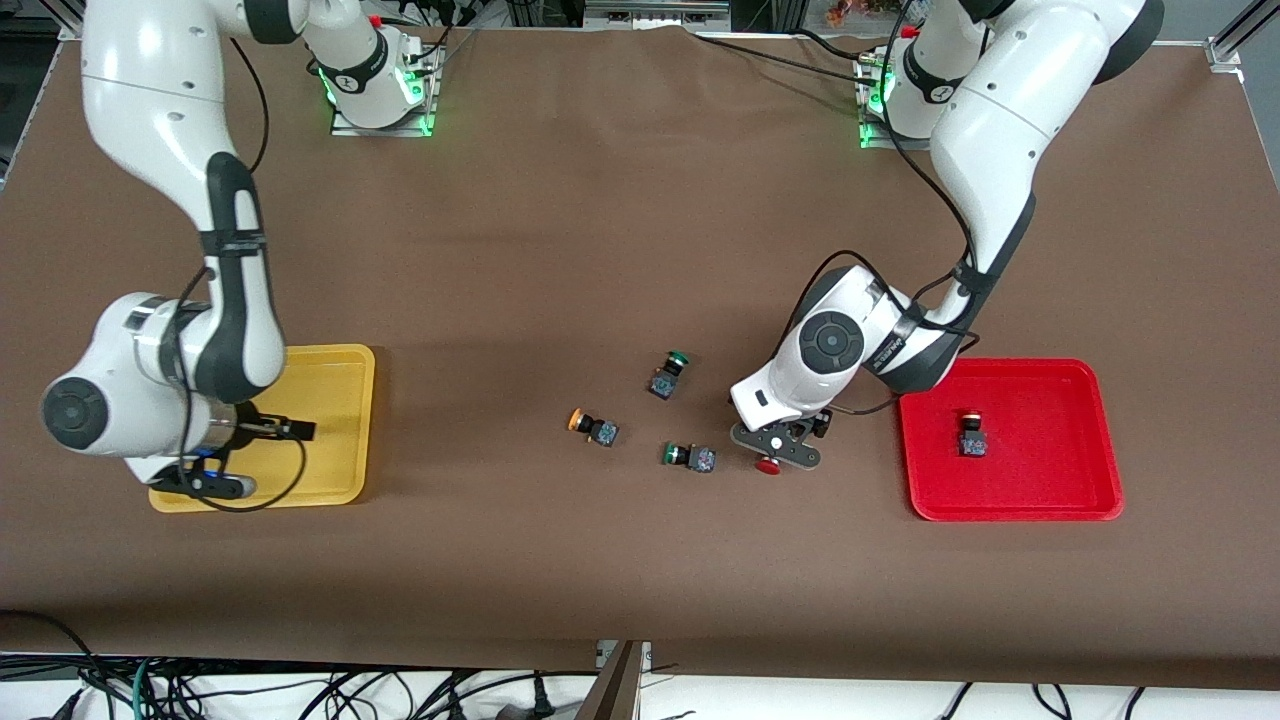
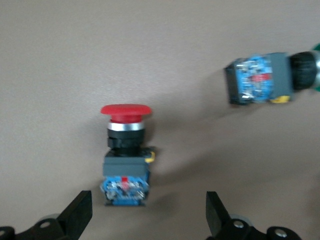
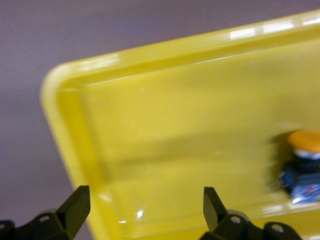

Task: Place red and yellow buttons in trays
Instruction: 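Grasp a second red button with the left gripper while the right gripper returns, then carry the red button to the red tray while the right gripper grasps a yellow button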

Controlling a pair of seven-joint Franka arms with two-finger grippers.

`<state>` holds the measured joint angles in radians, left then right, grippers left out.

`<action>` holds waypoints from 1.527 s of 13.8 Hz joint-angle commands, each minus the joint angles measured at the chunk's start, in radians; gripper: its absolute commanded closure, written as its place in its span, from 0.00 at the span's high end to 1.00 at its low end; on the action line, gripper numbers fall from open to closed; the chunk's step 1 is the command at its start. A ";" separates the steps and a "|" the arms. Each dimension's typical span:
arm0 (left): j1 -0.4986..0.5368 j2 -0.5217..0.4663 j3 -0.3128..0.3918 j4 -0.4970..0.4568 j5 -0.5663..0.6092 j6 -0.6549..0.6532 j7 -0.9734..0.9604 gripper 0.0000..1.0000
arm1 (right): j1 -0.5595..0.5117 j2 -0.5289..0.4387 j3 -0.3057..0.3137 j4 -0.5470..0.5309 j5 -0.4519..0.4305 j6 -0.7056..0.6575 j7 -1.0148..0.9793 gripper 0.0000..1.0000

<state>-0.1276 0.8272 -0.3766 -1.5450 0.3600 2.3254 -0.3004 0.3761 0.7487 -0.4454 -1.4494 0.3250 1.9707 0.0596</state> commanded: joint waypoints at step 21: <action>0.068 -0.146 0.028 0.161 -0.111 -0.306 0.015 0.04 | 0.419 0.087 0.119 0.122 0.117 0.324 1.804 1.00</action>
<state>-0.0901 0.7196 -0.3413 -1.3579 0.2925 2.0504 -0.2935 0.8025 0.7870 -0.3335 -1.4004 0.4240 2.2769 1.7825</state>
